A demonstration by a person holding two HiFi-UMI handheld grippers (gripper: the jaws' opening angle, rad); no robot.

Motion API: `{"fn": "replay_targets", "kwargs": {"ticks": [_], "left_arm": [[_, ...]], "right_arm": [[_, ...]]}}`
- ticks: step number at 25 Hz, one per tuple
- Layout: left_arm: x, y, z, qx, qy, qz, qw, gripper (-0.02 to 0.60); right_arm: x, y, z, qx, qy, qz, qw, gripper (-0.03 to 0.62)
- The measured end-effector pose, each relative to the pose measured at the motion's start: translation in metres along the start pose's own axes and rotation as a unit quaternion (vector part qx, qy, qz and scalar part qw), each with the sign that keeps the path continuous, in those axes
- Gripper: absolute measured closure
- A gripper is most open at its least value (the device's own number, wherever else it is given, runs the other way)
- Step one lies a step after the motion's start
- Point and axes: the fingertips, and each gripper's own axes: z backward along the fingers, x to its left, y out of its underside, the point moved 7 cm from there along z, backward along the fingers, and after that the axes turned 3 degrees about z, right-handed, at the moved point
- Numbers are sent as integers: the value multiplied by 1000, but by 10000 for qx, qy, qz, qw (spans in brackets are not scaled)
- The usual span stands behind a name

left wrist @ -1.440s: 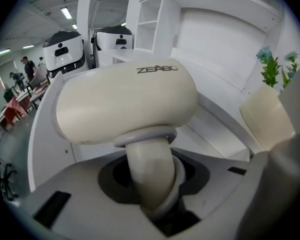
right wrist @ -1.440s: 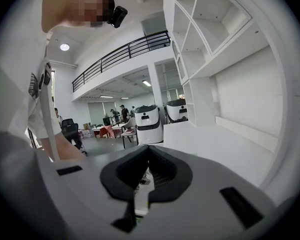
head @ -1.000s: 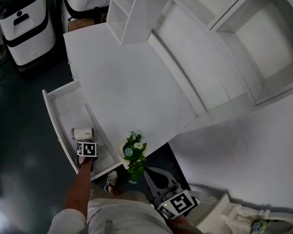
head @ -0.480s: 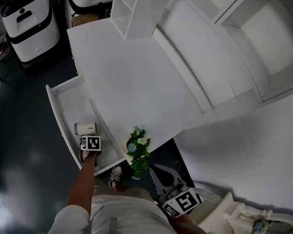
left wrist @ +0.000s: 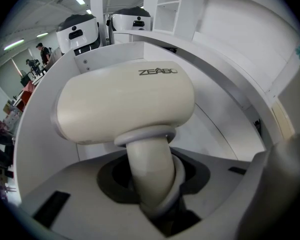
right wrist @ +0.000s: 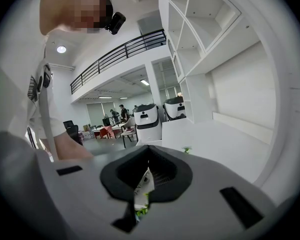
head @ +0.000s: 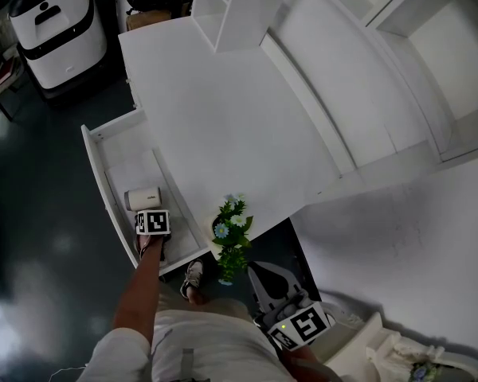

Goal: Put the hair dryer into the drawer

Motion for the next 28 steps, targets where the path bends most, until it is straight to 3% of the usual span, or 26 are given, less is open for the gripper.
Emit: {"fn": "replay_targets", "kwargs": {"ticks": [4,28], "left_arm": [[-1,-1,3,-172,-65,27,9998,425],[-4,15,5,143,-12,98,9998,400]], "right_arm": [[-4,0,3,-15,2,-20,10000,586],[-19,2,7,-171,-60,-126,9998,585]]}}
